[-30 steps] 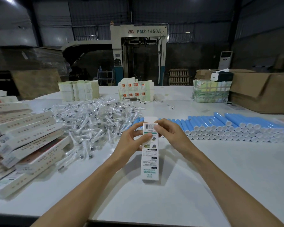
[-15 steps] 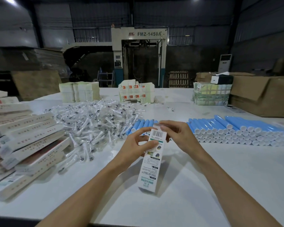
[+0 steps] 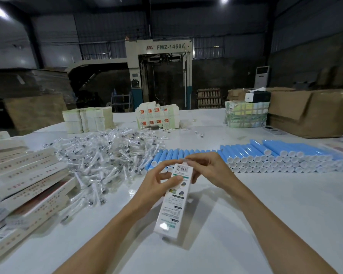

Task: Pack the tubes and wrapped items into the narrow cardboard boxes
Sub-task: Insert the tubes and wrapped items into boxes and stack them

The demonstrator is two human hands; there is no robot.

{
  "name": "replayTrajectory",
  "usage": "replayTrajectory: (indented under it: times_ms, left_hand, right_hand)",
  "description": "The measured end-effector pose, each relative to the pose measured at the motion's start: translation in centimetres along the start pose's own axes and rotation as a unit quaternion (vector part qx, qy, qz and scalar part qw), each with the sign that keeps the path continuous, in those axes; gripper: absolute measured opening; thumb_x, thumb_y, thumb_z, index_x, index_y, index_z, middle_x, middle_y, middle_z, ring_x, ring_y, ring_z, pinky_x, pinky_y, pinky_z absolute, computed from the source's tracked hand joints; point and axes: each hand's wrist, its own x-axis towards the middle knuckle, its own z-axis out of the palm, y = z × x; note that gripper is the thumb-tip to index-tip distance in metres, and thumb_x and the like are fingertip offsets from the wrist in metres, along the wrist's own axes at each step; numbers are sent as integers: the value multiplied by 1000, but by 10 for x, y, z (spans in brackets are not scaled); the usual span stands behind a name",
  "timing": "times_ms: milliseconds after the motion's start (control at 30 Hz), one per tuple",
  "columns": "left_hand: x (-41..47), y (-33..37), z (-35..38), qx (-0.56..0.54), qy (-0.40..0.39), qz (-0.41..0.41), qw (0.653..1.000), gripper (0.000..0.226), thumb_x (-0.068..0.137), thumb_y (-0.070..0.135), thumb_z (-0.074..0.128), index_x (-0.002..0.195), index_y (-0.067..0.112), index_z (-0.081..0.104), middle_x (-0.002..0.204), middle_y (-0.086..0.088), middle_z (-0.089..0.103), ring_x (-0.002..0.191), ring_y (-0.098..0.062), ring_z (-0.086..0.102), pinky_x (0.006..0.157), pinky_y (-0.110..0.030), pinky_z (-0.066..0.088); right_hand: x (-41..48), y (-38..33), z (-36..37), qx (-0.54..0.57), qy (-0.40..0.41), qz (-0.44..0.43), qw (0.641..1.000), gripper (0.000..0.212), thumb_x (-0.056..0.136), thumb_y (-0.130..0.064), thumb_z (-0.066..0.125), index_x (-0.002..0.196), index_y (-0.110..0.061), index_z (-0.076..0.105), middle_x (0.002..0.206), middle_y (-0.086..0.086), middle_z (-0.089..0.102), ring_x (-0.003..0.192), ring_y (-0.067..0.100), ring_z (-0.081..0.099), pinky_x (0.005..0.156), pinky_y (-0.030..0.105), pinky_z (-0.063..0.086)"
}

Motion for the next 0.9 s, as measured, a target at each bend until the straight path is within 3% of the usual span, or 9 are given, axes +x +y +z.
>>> replayTrajectory:
  times_ms: [200,300,367,467,567,700,900]
  left_hand:
    - [0,-2,-1,10,3,-8,1000,48,90,38,82,135,39,67,113,-9,81,99,-28,80,72,-30,62]
    - [1,2,-4,10,12,-5,1000,52,89,43,82,138,42,64,114,-9,81,99,-30,80,74,-32,62]
    - [1,3,-3,11,7,1,1000,52,91,40,82,139,41,62,116,-8,81,103,-31,80,76,-34,63]
    - [1,2,-2,24,2,15,1000,50,95,34,81,138,39,56,117,-8,81,104,-31,79,79,-39,65]
    - [1,4,-5,14,4,15,1000,48,96,31,81,135,39,54,117,-10,81,101,-33,80,79,-40,65]
    - [0,5,-6,14,5,16,1000,44,95,27,81,129,38,54,115,-11,81,96,-35,81,77,-40,65]
    - [0,6,-3,11,3,21,1000,54,95,18,82,135,39,52,114,-13,81,92,-38,81,72,-39,65]
  right_hand:
    - [-1,0,7,-27,-6,-2,1000,19,104,-6,62,112,-1,78,94,8,80,86,29,78,75,40,65]
    - [-1,-9,7,52,-21,40,998,29,109,-27,56,115,-10,79,102,10,80,99,28,77,84,38,64]
    - [-1,-13,8,120,-3,95,988,43,108,-41,55,113,-7,80,105,16,79,105,35,75,91,42,62]
    - [1,-13,9,170,8,149,974,41,103,-38,62,106,-1,80,107,22,78,110,41,71,100,47,59]
    - [1,-17,9,183,-10,161,970,35,98,-37,69,105,-5,82,108,20,78,107,34,74,94,38,61]
    - [1,-18,11,175,-3,136,975,21,96,-21,73,103,-2,82,103,21,78,97,29,75,81,30,61]
    - [2,-18,11,170,23,134,976,13,95,-10,74,100,-2,82,99,21,79,90,26,77,75,27,60]
